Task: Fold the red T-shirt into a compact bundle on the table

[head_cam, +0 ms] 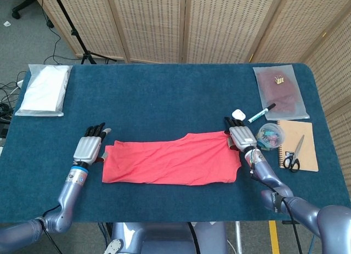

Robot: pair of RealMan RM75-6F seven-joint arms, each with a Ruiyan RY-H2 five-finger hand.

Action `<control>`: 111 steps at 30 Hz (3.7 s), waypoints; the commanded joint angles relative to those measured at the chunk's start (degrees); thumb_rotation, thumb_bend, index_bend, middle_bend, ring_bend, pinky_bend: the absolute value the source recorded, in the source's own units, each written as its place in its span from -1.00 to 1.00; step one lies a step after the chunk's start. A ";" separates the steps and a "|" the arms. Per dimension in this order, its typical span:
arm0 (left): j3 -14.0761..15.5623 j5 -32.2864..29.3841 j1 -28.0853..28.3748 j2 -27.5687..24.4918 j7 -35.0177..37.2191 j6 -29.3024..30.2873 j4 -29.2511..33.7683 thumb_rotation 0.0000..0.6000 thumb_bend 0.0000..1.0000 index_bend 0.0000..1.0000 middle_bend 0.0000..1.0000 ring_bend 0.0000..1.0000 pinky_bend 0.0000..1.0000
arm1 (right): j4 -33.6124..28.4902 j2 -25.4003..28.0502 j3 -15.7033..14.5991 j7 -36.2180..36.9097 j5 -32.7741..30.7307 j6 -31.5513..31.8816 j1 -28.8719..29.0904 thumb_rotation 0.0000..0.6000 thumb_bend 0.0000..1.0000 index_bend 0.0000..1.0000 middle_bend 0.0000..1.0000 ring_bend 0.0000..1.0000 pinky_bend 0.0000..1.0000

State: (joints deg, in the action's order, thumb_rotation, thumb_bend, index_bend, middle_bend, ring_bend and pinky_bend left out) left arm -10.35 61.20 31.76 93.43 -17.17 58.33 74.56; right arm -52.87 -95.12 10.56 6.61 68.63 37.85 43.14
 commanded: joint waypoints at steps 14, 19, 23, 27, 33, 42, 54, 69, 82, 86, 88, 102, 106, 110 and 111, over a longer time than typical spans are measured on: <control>0.43 0.99 -1.04 -3.56 1.13 1.46 4.38 1.00 -0.36 -1.00 -1.00 -1.00 -1.00 | 1.61 -1.86 1.45 -1.96 0.40 6.74 -0.90 1.00 -1.00 -1.00 -1.00 -1.00 -1.00; 0.13 1.24 -1.23 -5.24 1.66 1.86 5.30 1.00 -0.36 -1.00 -1.00 -1.00 -1.00 | 0.31 -1.60 2.57 -2.58 0.79 12.29 -2.38 1.00 -1.00 -1.00 -1.00 -1.00 -1.00; 0.63 4.20 -0.86 -7.48 3.59 1.32 5.35 1.00 -0.36 -1.00 -1.00 -1.00 -1.00 | -6.49 2.90 2.12 -1.82 2.22 16.18 -5.10 1.00 -1.00 -1.00 -1.00 -1.00 -1.00; 2.36 8.59 -0.08 -9.34 7.11 -0.79 3.53 1.00 -0.35 -1.00 -1.00 -1.00 -1.00 | -15.43 9.69 0.11 -1.82 4.39 19.91 -8.97 1.00 -1.00 -1.00 -1.00 -1.00 -1.00; 5.21 16.85 2.07 -10.61 15.10 -3.78 -1.34 1.00 -0.32 -0.93 -1.00 -1.00 -1.00 | -27.12 19.51 -3.13 -2.93 7.25 26.67 -15.38 1.00 -1.00 -1.00 -1.00 -1.00 -1.00; 10.41 28.22 6.12 -7.50 26.08 -5.24 -12.80 1.00 -0.27 -0.64 -1.00 -1.00 -1.00 | -36.56 25.82 -5.39 -1.78 6.68 35.28 -24.15 1.00 -1.00 -1.00 -1.00 -1.00 -1.00; 15.30 35.42 7.52 -4.92 36.05 -1.62 -22.19 1.00 -0.25 -0.58 -1.00 -1.00 -1.00 | -36.02 26.11 -4.38 0.29 6.97 36.62 -25.97 1.00 -1.00 -1.00 -1.00 -1.00 -1.00; 17.09 36.83 8.70 -0.03 36.12 -1.01 -29.07 1.00 -0.27 -0.49 -1.00 -1.00 -1.00 | -35.89 26.14 -3.22 1.12 7.43 36.21 -26.61 1.00 -1.00 -1.00 -1.00 -1.00 -1.00; 16.88 36.01 5.64 5.02 37.10 4.65 -37.02 1.00 -0.27 0.03 -1.00 -1.00 -1.00 | -36.08 25.97 -3.10 1.25 8.22 35.66 -26.84 1.00 -1.00 -1.00 -1.00 -1.00 -1.00; 16.47 35.72 5.00 7.01 37.18 6.29 -39.63 1.00 -0.26 0.14 -1.00 -1.00 -1.00 | -36.40 26.05 -3.16 1.40 8.54 35.53 -26.93 1.00 -1.00 -1.00 -1.00 -1.00 -1.00; 16.21 35.50 4.88 7.83 37.48 6.78 -40.49 1.00 -0.23 0.17 -1.00 -1.00 -1.00 | -36.52 26.13 -3.20 1.52 8.64 35.37 -26.96 1.00 -1.00 -1.00 -1.00 -1.00 -1.00; 15.61 34.73 5.01 8.29 38.00 7.90 -41.38 1.00 0.10 0.48 -1.00 -1.00 -1.00 | -36.65 26.47 -2.93 2.16 9.10 35.19 -27.21 1.00 -1.00 -1.00 -1.00 -1.00 -1.00; 15.82 34.19 4.60 4.72 38.88 7.40 -39.57 1.00 0.11 0.48 -1.00 -1.00 -1.00 | -36.49 26.45 -2.89 2.21 9.06 34.89 -27.17 1.00 -1.00 -1.00 -1.00 -1.00 -1.00; 16.01 33.19 3.49 0.09 38.77 6.89 -37.03 1.00 0.11 0.48 -1.00 -1.00 -1.00 | -36.35 26.36 -2.82 2.21 8.87 34.58 -27.14 1.00 -1.00 -1.00 -1.00 -1.00 -1.00; 16.12 33.00 3.16 -0.98 38.73 6.81 -36.43 1.00 0.11 0.48 -1.00 -1.00 -1.00 | -36.34 26.35 -2.81 2.20 8.82 34.48 -27.12 1.00 -1.00 -1.00 -1.00 -1.00 -1.00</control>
State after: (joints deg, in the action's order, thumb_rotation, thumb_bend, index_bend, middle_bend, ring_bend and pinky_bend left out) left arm 5.57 94.86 35.72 94.51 21.52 65.52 36.67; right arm -89.23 -68.76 7.74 8.81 77.48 72.37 16.01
